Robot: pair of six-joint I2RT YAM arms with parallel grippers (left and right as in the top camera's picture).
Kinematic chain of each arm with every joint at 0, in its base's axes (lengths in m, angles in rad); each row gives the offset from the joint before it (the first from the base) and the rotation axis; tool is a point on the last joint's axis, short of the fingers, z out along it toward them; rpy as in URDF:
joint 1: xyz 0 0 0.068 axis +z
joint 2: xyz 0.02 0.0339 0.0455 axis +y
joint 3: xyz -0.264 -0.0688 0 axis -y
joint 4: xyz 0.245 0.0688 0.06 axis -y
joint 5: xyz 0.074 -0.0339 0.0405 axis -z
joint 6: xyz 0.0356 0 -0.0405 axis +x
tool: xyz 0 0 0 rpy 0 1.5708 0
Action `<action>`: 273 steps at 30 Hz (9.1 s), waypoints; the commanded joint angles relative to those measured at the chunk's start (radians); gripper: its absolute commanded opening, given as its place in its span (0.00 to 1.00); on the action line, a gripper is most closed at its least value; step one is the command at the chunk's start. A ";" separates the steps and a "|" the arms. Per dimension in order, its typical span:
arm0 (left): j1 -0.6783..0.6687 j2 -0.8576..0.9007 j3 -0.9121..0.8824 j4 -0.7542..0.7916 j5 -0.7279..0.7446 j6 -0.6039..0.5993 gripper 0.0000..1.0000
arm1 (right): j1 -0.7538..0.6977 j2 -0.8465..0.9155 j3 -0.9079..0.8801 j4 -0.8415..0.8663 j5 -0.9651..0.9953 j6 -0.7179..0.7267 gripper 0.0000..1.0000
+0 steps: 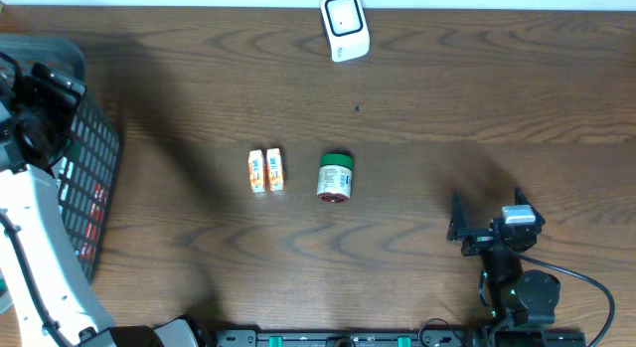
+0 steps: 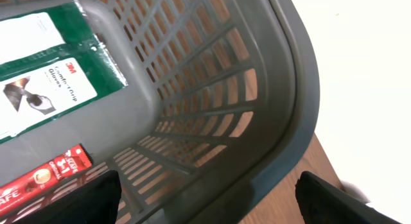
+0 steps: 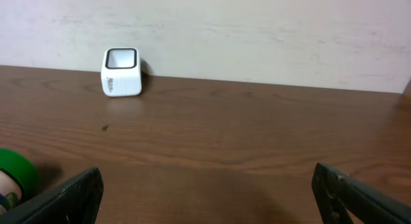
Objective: Scan the item barcode
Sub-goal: 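Reach down into the basket toward a light green wipes pack, then grasp the light green wipes pack with the left gripper and lift, then carry the wipes pack with the left gripper toward the white scanner, then hold the wipes pack under the scanner, then lower it onto the table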
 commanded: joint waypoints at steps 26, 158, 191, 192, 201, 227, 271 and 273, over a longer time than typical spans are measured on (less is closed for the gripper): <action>0.298 0.034 0.145 -0.306 -0.390 -0.016 0.88 | -0.003 -0.005 -0.001 -0.004 0.001 0.012 0.99; 0.536 0.448 -0.261 0.142 0.317 0.427 0.12 | -0.003 -0.005 -0.001 -0.004 0.001 0.012 0.99; -0.042 -0.273 0.006 -0.073 0.478 0.160 0.08 | -0.003 -0.005 -0.001 -0.004 0.001 0.012 0.99; -0.106 -0.263 0.006 -0.075 0.465 0.160 0.07 | -0.003 -0.005 -0.001 -0.004 0.001 0.012 0.99; -0.762 0.003 0.006 0.083 0.186 0.084 0.07 | -0.003 -0.005 -0.001 -0.004 0.001 0.012 0.99; -1.232 0.639 0.006 0.441 0.096 -0.049 0.08 | -0.003 -0.005 -0.001 -0.004 0.001 0.012 0.99; -1.288 0.726 -0.003 0.455 0.021 0.142 0.07 | -0.003 -0.005 -0.001 -0.004 0.001 0.012 0.99; -1.288 0.713 -0.003 0.419 -0.009 0.132 0.07 | -0.003 -0.005 -0.001 -0.004 0.001 0.012 0.99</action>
